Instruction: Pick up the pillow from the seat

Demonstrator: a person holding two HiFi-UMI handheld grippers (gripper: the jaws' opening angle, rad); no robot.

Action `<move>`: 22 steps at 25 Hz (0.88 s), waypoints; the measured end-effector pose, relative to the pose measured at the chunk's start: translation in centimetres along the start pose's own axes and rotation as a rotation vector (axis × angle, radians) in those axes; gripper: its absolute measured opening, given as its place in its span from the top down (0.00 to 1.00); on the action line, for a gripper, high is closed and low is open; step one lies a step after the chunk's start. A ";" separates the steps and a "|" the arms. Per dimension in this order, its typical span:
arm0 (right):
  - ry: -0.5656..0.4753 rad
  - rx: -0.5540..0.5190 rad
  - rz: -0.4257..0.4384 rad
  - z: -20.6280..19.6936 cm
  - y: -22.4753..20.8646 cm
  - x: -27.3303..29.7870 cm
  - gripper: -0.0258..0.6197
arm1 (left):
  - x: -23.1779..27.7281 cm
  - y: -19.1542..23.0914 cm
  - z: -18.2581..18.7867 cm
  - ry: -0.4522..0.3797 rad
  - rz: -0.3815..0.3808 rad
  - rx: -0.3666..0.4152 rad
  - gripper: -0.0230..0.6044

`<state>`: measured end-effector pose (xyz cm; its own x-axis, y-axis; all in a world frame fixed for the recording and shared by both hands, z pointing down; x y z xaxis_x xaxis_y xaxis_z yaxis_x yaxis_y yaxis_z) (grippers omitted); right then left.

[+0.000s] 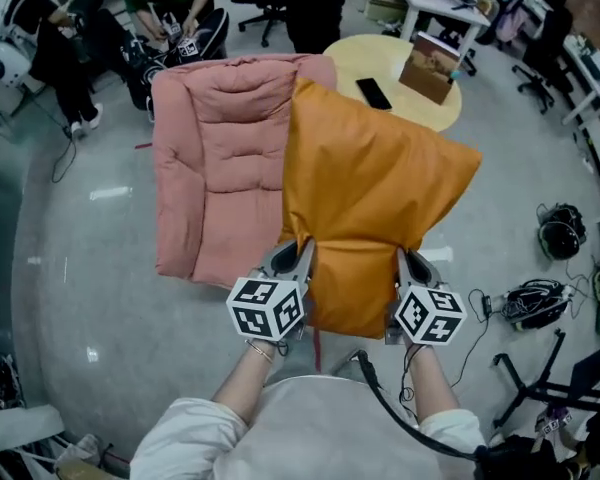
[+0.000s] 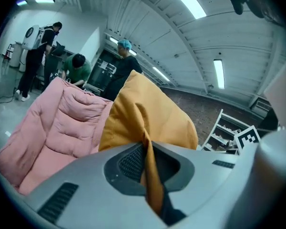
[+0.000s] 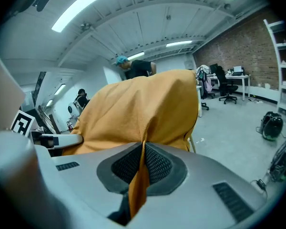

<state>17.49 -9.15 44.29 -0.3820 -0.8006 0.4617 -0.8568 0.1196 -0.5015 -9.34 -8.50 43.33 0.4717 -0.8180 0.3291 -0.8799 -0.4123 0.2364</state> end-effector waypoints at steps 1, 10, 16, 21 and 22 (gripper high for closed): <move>-0.005 0.009 -0.012 0.1 -1.5 -1.3 0.90 | 0.7 -1.6 -0.3 0.011 -0.019 0.004 0.92; -0.036 0.085 -0.082 -0.3 -14.1 -12.8 0.90 | 3.9 -16.5 -4.1 0.084 -0.122 0.042 0.92; -0.023 0.097 -0.088 -0.4 -18.7 -17.7 0.90 | 4.0 -22.8 -6.0 0.118 -0.109 0.035 0.92; -0.020 0.100 -0.100 0.1 -20.0 -19.4 0.90 | 4.3 -24.7 -6.2 0.151 -0.118 0.040 0.92; -0.025 0.100 -0.102 0.1 -20.1 -19.6 0.90 | 4.4 -24.8 -6.2 0.150 -0.124 0.044 0.92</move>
<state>42.24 4.07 45.24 -0.2852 -0.8199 0.4965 -0.8513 -0.0213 -0.5242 14.97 0.57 44.56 0.5768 -0.6926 0.4332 -0.8148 -0.5258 0.2443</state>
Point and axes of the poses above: the fingertips, and each gripper's own axes: x forward along the fingers, y to its left, z out of its top, the point moved 10 cm from there along -x, backward along the fingers, and after that the axes turned 14 degrees about x, right-handed, at the moved point
